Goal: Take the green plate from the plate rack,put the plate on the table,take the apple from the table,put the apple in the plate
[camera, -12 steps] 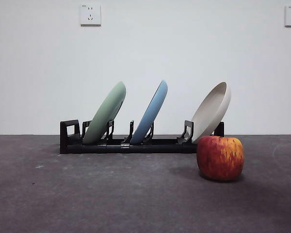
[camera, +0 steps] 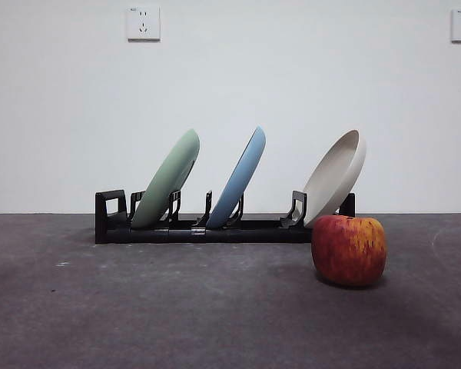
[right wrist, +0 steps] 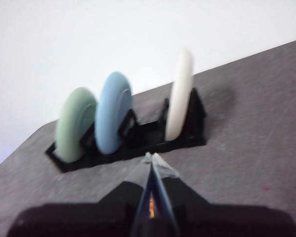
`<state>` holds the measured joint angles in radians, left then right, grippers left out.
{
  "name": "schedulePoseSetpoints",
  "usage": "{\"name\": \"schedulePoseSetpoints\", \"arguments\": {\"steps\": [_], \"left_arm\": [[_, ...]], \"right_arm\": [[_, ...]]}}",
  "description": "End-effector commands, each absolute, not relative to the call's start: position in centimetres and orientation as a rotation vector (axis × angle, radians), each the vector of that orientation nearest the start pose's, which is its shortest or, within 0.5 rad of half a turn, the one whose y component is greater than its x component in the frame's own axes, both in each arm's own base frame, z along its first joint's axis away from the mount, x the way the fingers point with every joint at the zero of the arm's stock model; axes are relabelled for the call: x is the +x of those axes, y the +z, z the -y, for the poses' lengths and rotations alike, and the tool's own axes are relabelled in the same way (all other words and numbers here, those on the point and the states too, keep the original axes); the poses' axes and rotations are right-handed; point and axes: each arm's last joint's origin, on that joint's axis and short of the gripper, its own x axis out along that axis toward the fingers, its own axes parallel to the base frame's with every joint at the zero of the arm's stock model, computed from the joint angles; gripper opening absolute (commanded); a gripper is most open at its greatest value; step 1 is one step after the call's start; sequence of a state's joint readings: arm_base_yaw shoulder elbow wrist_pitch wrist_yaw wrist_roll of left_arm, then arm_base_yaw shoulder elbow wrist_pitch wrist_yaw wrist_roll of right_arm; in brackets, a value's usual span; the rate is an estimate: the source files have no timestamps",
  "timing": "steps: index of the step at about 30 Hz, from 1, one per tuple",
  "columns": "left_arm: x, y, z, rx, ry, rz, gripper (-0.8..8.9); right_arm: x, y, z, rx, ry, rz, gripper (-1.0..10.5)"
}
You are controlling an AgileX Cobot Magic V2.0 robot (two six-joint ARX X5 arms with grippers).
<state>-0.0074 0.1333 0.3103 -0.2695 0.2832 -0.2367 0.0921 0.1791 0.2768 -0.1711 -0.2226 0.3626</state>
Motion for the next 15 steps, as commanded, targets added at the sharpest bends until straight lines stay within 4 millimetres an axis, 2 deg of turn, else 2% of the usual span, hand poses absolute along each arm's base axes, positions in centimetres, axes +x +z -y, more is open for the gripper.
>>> {"name": "schedulePoseSetpoints", "arguments": {"steps": [1,8,15], "left_arm": [[8.4,25.1,1.0,-0.252,-0.338,-0.160,-0.08],[9.0,28.7,1.6,-0.223,-0.564,-0.267,-0.08],[9.3,30.7,2.0,-0.196,-0.746,-0.359,-0.08]], "right_arm": [[9.3,25.1,-1.7,0.323,0.359,-0.172,-0.1],[9.7,30.0,-2.2,0.185,0.529,-0.381,-0.1],[10.2,33.5,-2.6,0.111,0.683,-0.567,-0.1]]}}
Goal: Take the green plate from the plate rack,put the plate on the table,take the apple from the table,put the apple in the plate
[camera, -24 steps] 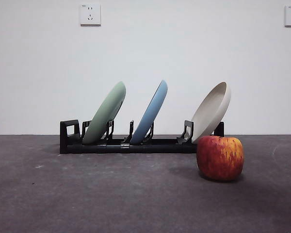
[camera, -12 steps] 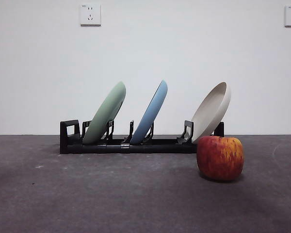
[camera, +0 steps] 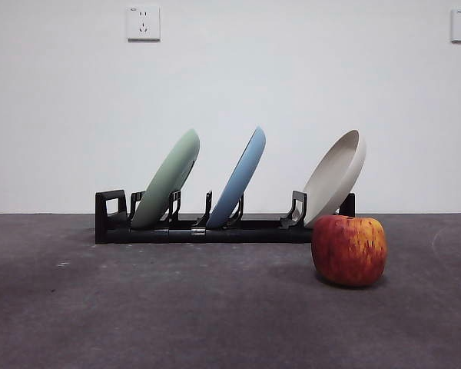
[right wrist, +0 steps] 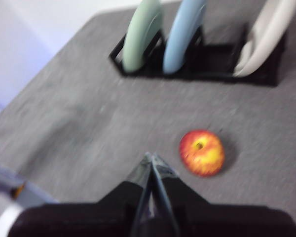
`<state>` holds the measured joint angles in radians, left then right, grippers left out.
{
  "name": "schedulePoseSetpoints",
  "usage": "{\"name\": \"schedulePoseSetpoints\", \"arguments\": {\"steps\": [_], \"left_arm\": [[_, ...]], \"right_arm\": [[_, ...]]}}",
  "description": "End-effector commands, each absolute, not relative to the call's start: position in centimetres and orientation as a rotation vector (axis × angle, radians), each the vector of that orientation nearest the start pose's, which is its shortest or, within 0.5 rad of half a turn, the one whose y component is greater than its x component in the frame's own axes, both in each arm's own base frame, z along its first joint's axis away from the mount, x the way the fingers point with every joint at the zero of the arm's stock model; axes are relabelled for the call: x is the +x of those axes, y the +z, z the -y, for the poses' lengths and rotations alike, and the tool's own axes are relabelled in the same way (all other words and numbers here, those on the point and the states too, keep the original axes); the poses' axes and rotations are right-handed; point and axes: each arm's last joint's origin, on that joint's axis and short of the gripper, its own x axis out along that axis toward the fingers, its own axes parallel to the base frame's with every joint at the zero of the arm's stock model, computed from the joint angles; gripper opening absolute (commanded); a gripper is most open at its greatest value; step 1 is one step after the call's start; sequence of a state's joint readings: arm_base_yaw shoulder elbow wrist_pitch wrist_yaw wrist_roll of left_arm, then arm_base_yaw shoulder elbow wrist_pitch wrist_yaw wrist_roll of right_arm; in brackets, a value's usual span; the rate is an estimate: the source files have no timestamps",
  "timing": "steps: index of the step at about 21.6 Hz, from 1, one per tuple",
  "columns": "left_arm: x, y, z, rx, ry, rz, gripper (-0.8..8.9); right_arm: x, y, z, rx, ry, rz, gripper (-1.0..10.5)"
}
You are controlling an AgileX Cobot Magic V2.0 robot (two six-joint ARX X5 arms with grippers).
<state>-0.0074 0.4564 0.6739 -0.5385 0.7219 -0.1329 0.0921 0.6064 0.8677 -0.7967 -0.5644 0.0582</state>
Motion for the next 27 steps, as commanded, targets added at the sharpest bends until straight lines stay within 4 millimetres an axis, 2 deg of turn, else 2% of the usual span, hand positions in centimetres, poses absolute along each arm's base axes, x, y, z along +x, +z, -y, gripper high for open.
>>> {"name": "schedulePoseSetpoints", "arguments": {"steps": [1,7,9,10,12,13,21,24,27], "left_arm": [[9.3,30.8,2.1,-0.190,-0.761,-0.372,-0.08],[8.7,31.3,2.1,-0.157,-0.789,-0.439,-0.07],[8.6,31.3,2.1,-0.164,-0.785,-0.452,0.31],[8.6,31.2,2.1,-0.169,-0.781,-0.458,1.59],[8.6,31.1,2.1,-0.176,-0.780,-0.470,5.66],[8.5,31.1,2.1,-0.178,-0.780,-0.474,6.32],[8.9,31.2,2.0,-0.164,-0.747,-0.463,6.29],[10.2,31.5,2.2,-0.178,-0.754,-0.442,6.29],[12.4,31.9,2.7,-0.177,-0.785,-0.416,6.29]], "right_arm": [[10.2,33.8,-2.6,0.104,0.701,-0.588,-0.1],[10.5,34.1,-2.7,0.095,0.730,-0.698,-0.1],[10.5,33.9,-2.7,0.092,0.730,-0.717,0.7],[10.6,33.9,-2.7,0.093,0.729,-0.718,2.0],[10.6,33.9,-2.7,0.098,0.727,-0.721,5.3],[10.6,33.9,-2.7,0.098,0.723,-0.726,6.4],[10.5,33.9,-2.7,0.115,0.717,-0.736,6.5],[10.5,33.9,-2.7,0.116,0.717,-0.736,6.5],[10.5,33.9,-2.7,0.116,0.717,-0.736,6.5]]}}
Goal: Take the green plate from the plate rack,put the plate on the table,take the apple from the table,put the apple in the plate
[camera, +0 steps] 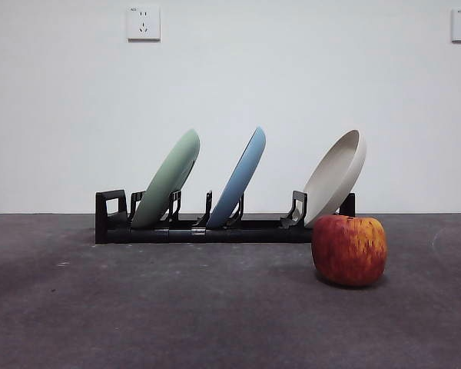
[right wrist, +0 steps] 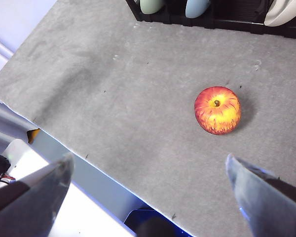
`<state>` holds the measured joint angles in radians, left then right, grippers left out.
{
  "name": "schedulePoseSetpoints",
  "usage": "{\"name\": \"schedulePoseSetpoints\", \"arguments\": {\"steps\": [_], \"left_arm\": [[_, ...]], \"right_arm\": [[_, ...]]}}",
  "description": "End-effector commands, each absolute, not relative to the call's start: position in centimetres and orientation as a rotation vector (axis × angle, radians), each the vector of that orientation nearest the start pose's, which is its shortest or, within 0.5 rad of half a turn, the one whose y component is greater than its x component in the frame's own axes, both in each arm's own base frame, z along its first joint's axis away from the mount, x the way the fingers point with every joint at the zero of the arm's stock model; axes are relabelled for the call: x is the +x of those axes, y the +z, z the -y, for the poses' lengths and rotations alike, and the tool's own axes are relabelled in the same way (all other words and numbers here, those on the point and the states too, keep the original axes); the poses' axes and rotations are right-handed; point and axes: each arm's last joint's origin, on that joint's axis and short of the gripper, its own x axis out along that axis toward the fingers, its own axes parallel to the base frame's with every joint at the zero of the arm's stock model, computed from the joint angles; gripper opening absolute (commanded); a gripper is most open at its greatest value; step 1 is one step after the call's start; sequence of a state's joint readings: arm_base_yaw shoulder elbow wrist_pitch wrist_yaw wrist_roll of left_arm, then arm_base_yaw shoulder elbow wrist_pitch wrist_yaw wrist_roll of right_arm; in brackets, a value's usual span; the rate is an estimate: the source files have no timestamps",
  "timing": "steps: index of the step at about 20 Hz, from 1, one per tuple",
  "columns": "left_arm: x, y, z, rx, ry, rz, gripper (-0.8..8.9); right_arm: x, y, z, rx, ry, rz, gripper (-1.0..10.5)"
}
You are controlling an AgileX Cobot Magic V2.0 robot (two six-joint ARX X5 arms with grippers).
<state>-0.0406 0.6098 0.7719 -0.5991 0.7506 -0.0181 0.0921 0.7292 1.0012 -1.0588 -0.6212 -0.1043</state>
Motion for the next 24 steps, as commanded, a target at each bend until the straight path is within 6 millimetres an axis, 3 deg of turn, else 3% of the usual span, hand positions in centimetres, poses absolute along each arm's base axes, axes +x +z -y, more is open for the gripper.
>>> {"name": "schedulePoseSetpoints", "arguments": {"steps": [1,8,13,19,24], "left_arm": [[13.2,32.1,2.9,-0.173,-0.776,-0.421,6.29],[22.2,35.0,6.8,-0.044,-0.706,-0.424,6.29],[30.0,34.7,10.6,0.052,-0.643,-0.425,6.29],[37.8,30.4,13.9,0.100,-0.598,-0.474,6.29],[41.0,25.7,15.0,0.106,-0.579,-0.499,6.29]], "right_arm": [[10.5,33.9,-2.7,0.116,0.717,-0.736,6.5],[10.6,33.8,-2.7,0.117,0.716,-0.741,6.5],[10.6,33.8,-2.7,0.116,0.717,-0.740,6.5],[10.6,33.8,-2.7,0.117,0.716,-0.741,6.5],[10.7,33.8,-2.7,0.117,0.716,-0.742,6.5]]}}
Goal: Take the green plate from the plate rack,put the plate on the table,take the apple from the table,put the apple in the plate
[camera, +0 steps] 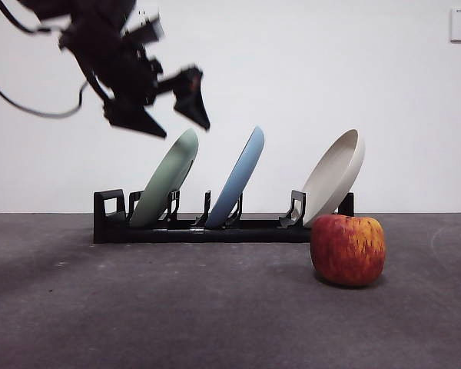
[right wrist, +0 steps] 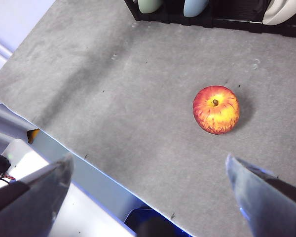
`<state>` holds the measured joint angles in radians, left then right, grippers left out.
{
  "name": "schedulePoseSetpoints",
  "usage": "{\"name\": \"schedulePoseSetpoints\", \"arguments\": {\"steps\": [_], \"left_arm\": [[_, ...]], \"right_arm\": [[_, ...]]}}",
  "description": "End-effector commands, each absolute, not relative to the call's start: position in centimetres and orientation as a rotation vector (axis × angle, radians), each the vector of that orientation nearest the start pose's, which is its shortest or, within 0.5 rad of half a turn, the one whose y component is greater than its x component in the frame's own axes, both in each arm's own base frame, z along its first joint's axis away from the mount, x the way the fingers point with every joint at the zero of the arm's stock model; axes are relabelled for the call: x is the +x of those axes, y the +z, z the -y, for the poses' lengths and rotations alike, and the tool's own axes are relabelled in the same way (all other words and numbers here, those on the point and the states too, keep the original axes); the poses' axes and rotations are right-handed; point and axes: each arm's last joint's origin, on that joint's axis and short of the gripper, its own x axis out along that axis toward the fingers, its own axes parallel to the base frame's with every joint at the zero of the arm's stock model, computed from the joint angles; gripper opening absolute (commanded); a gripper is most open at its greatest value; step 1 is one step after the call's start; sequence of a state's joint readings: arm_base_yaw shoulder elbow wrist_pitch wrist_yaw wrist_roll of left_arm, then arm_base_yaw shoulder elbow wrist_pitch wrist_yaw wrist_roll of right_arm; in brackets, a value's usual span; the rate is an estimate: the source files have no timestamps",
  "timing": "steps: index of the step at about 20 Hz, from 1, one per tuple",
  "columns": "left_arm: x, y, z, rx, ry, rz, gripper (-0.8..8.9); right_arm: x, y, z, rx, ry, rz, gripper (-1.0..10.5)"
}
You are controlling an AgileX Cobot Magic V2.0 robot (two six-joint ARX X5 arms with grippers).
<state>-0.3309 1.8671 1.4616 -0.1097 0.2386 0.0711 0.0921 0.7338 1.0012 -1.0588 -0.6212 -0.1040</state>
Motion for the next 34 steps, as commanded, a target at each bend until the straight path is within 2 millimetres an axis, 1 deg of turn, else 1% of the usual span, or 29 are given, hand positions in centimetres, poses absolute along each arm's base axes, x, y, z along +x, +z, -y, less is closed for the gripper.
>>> {"name": "schedulePoseSetpoints", "arguments": {"steps": [1,3,5,6,8,9,10,13,17,18,21,24,26,28,32,34], "left_arm": [[41.3,25.0,15.1,0.106,-0.580,-0.509,6.29],[41.7,23.8,15.2,0.107,-0.579,-0.533,6.27],[41.8,23.5,15.3,0.108,-0.579,-0.543,6.15],[41.8,23.4,15.3,0.107,-0.579,-0.544,5.36],[41.8,23.4,15.3,0.106,-0.581,-0.544,3.01],[41.8,23.4,15.3,0.105,-0.582,-0.544,2.12],[41.7,23.4,15.3,0.104,-0.584,-0.546,1.46],[41.7,23.4,15.3,0.100,-0.587,-0.548,0.53],[41.7,23.5,15.2,0.099,-0.586,-0.550,0.42],[41.7,23.6,15.2,0.099,-0.586,-0.550,-0.14],[41.6,24.0,15.2,0.087,-0.594,-0.543,-0.12],[41.5,25.1,15.2,0.057,-0.599,-0.540,-0.12],[41.3,26.3,15.1,0.042,-0.595,-0.536,-0.09],[40.9,28.0,15.0,0.043,-0.591,-0.508,-0.09],[39.9,31.8,14.6,0.044,-0.582,-0.449,-0.09],[38.9,33.5,14.3,0.044,-0.582,-0.424,-0.09]], "right_arm": [[10.7,33.8,-2.7,0.117,0.716,-0.742,6.5],[10.7,33.8,-2.7,0.117,0.716,-0.744,6.5],[10.9,33.7,-2.7,0.119,0.716,-0.750,6.5],[11.0,33.7,-2.7,0.120,0.715,-0.754,6.5],[11.1,33.7,-2.7,0.122,0.715,-0.760,6.5],[11.2,33.6,-2.8,0.123,0.715,-0.762,6.5],[11.2,33.6,-2.8,0.123,0.715,-0.765,6.5],[11.2,33.6,-2.8,0.124,0.715,-0.766,6.5],[11.2,33.6,-2.8,0.124,0.715,-0.766,6.5],[11.2,33.6,-2.8,0.124,0.715,-0.766,6.5],[11.2,33.6,-2.8,0.123,0.715,-0.766,6.5],[11.2,33.6,-2.8,0.123,0.715,-0.766,6.5],[11.2,33.6,-2.8,0.123,0.715,-0.765,6.5],[11.2,33.6,-2.8,0.123,0.715,-0.766,6.5],[11.2,33.6,-2.8,0.123,0.715,-0.765,6.5],[11.2,33.6,-2.8,0.123,0.715,-0.766,6.5]]}}
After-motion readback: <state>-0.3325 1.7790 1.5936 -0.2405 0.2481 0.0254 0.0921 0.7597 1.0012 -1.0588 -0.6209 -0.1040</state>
